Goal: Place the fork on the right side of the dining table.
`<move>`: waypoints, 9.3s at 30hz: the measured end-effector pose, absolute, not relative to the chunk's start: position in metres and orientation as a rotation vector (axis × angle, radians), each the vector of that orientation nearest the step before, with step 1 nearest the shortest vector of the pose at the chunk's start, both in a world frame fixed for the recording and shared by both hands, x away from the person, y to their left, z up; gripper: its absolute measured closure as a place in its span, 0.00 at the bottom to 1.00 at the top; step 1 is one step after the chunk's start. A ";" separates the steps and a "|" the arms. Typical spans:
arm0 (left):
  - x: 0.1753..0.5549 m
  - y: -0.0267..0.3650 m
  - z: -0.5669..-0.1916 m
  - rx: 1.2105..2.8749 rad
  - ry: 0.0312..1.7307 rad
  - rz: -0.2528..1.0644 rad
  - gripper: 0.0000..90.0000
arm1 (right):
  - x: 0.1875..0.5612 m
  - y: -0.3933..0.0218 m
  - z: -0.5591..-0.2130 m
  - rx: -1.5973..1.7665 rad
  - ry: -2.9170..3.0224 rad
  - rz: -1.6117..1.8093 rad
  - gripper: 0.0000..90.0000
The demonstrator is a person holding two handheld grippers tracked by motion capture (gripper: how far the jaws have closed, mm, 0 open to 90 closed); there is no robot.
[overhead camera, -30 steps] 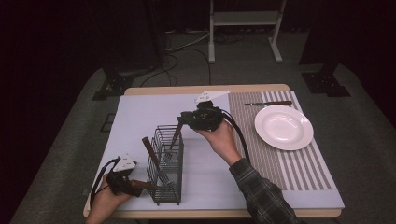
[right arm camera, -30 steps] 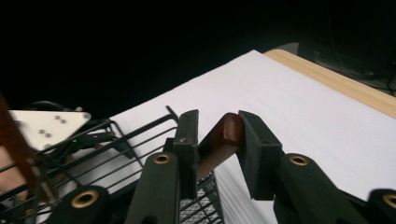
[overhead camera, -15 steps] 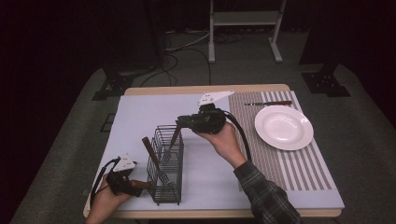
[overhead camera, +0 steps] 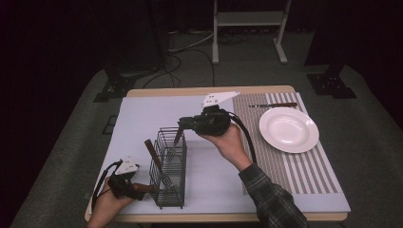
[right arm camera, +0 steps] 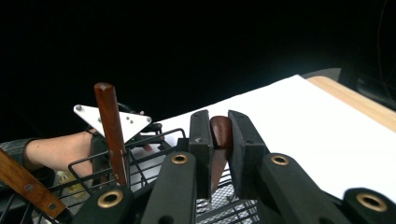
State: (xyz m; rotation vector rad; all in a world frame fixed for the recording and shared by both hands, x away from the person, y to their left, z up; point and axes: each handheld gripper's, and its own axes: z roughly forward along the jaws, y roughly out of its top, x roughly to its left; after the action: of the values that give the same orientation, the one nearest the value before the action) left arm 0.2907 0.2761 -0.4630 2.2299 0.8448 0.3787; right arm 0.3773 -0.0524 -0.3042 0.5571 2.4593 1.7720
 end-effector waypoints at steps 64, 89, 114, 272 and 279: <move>0.291 0.276 -0.463 2.232 0.846 0.377 0.00 | 0.348 -0.180 -0.250 0.701 2.115 1.818 0.89; 0.290 0.276 -0.463 2.231 0.846 0.379 0.00 | 0.337 -0.237 -0.302 0.963 2.075 1.729 0.89; 0.290 0.276 -0.463 2.229 0.848 0.377 0.00 | 0.312 -0.288 -0.320 1.137 1.995 1.641 0.89; 0.291 0.276 -0.463 2.229 0.846 0.379 0.00 | 0.311 -0.389 -0.451 1.789 1.907 0.925 0.31; 0.291 0.276 -0.463 2.229 0.846 0.380 0.00 | 0.308 -0.391 -0.447 1.766 1.886 0.935 0.31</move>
State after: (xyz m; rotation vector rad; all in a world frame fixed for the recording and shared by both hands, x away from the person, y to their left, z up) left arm 0.2906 0.2757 -0.4631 2.2289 0.8456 0.3796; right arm 0.3081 -0.3908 -0.4470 1.7661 1.8862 0.9355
